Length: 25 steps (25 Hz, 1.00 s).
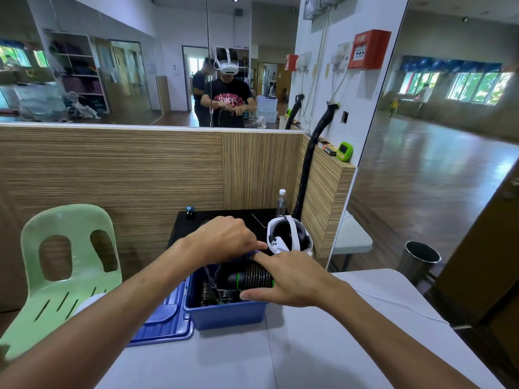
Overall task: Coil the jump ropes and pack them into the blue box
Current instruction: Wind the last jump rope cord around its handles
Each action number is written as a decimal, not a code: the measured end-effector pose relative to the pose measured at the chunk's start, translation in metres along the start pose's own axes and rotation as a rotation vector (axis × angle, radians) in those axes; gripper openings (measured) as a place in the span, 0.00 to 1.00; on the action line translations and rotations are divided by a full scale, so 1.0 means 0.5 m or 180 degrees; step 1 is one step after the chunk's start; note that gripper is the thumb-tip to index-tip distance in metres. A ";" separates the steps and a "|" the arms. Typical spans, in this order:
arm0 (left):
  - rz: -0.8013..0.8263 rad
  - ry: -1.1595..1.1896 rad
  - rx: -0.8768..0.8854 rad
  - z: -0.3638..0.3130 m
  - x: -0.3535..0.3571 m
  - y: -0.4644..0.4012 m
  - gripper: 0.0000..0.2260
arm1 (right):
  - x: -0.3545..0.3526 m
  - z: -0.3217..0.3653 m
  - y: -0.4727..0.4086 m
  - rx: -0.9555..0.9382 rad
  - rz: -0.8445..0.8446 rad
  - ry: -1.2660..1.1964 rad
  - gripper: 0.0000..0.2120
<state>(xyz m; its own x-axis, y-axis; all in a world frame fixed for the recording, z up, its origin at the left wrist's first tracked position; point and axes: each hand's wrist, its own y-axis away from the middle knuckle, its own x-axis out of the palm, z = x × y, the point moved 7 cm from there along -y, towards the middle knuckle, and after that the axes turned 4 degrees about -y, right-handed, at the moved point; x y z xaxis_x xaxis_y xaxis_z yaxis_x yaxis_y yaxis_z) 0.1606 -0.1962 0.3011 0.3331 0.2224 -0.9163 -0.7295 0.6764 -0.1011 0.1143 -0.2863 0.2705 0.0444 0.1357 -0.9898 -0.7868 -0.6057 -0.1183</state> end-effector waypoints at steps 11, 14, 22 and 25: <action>-0.1054 0.0367 -0.1292 -0.053 -0.048 0.080 0.12 | -0.037 -0.064 -0.023 0.0939 -0.0911 0.0014 0.37; -0.1421 0.1532 -0.2129 -0.065 -0.028 0.108 0.08 | -0.051 -0.078 -0.025 0.0983 -0.1084 0.0145 0.36; -0.1790 0.3648 -0.2570 -0.056 0.035 0.108 0.10 | -0.045 -0.085 -0.019 0.1145 -0.1201 0.0133 0.35; -0.1709 0.4462 -0.2570 -0.066 0.072 0.115 0.15 | -0.039 -0.093 -0.014 0.1189 -0.1240 -0.0068 0.35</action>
<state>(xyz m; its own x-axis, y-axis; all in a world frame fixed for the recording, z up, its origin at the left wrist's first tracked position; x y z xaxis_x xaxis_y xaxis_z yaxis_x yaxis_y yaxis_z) 0.1111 -0.1723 0.2494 0.2045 -0.9364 -0.2851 -0.9608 -0.1363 -0.2414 0.1479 -0.3212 0.2870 0.3670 0.3130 -0.8760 -0.8801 -0.1879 -0.4359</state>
